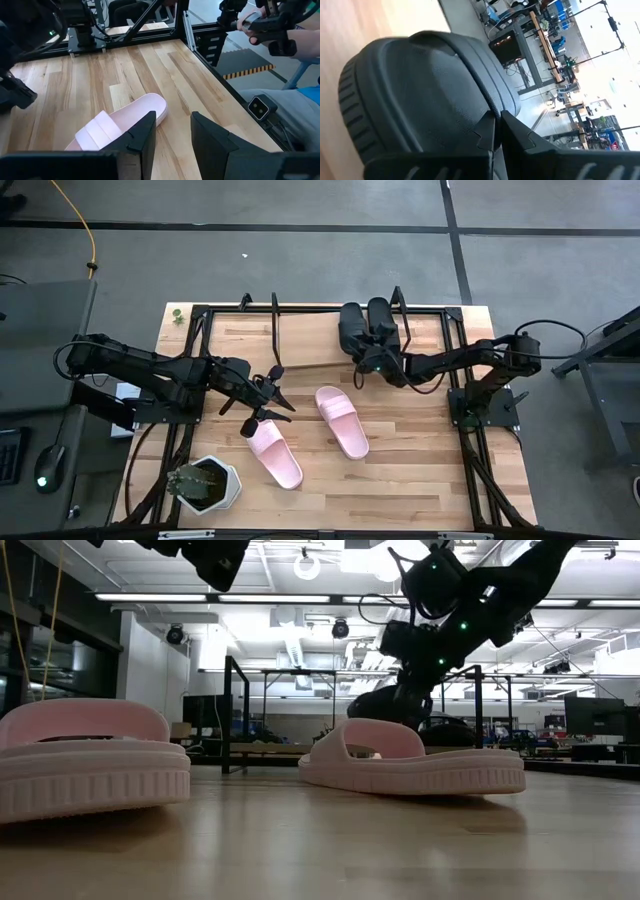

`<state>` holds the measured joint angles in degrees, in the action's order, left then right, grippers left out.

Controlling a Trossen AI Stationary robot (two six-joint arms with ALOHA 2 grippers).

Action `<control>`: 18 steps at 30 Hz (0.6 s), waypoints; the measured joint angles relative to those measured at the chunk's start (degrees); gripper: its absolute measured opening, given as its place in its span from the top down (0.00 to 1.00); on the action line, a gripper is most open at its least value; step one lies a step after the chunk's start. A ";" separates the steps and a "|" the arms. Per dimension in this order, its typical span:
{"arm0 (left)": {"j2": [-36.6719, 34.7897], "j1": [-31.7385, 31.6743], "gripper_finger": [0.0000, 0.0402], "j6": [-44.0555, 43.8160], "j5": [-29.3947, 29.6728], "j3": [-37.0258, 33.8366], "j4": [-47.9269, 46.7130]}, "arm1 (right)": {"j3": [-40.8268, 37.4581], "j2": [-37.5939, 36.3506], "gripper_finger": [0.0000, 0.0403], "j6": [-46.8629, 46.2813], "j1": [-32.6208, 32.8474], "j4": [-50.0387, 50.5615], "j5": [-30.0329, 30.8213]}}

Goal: Pick and place slides into the shelf
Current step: Put the black slide on the shelf

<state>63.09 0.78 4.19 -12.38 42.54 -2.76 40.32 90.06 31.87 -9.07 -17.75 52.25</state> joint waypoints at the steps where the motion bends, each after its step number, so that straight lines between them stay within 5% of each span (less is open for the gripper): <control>1: 0.00 -0.02 0.73 0.00 0.00 0.00 0.00 | 0.00 0.00 1.00 -0.12 0.12 0.55 0.03; 18: 0.00 0.00 0.73 0.00 0.00 0.00 0.02 | 0.00 0.00 1.00 -1.64 0.99 4.67 -1.39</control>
<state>63.09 0.78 4.19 -12.38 42.54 -2.74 40.32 90.06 30.23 -8.08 -13.08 50.86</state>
